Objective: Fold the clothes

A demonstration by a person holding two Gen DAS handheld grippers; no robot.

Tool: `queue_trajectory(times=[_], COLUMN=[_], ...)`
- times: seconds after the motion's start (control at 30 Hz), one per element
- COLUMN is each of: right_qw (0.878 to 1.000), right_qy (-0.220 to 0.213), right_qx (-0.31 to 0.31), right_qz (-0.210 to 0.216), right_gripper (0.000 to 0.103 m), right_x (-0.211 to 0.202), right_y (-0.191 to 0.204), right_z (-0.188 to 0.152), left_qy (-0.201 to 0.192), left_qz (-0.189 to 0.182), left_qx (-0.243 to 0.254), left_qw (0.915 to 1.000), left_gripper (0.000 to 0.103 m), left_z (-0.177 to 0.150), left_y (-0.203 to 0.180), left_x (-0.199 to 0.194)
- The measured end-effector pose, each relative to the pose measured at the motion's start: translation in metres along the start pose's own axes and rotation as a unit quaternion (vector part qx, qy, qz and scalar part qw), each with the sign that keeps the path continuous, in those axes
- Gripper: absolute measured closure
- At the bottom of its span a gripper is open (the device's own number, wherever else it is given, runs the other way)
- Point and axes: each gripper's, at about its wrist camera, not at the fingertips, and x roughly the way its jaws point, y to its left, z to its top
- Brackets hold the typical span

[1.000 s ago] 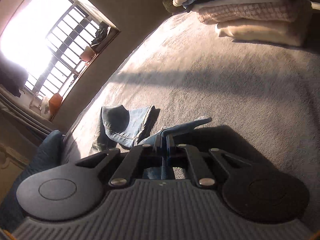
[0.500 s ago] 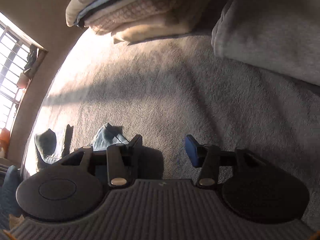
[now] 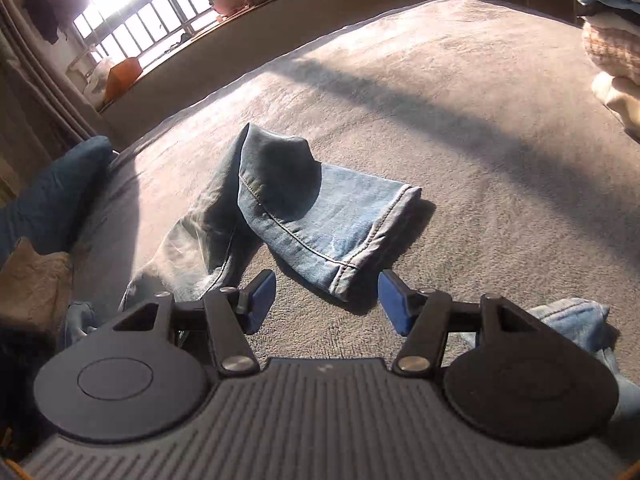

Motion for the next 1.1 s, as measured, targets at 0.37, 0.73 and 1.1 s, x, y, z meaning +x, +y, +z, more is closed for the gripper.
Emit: queue_trajectory(times=[0.37,0.73,1.1], right_qw=[0.943,0.948,0.882], right_qy=[0.030,-0.018,0.239], right_qx=[-0.311,-0.207,-0.323], right_qz=[-0.118,-0.241,-0.246], right_gripper=[0.095,0.101,0.057], right_x=[0.126,0.011,0.012], right_y=[0.071,-0.021,-0.021], right_z=[0.016,0.065,-0.016], left_qy=[0.004,-0.002,-0.008], left_qz=[0.019,0.015,0.015], left_qx=[-0.014,-0.039,-0.039], left_qw=[0.9997,0.9991,0.9991], left_gripper=[0.064,0.064,0.064], left_z=[0.014,0.006,0.005], left_y=[-0.001,0.010,0.009], left_x=[0.037,0.043,0.043])
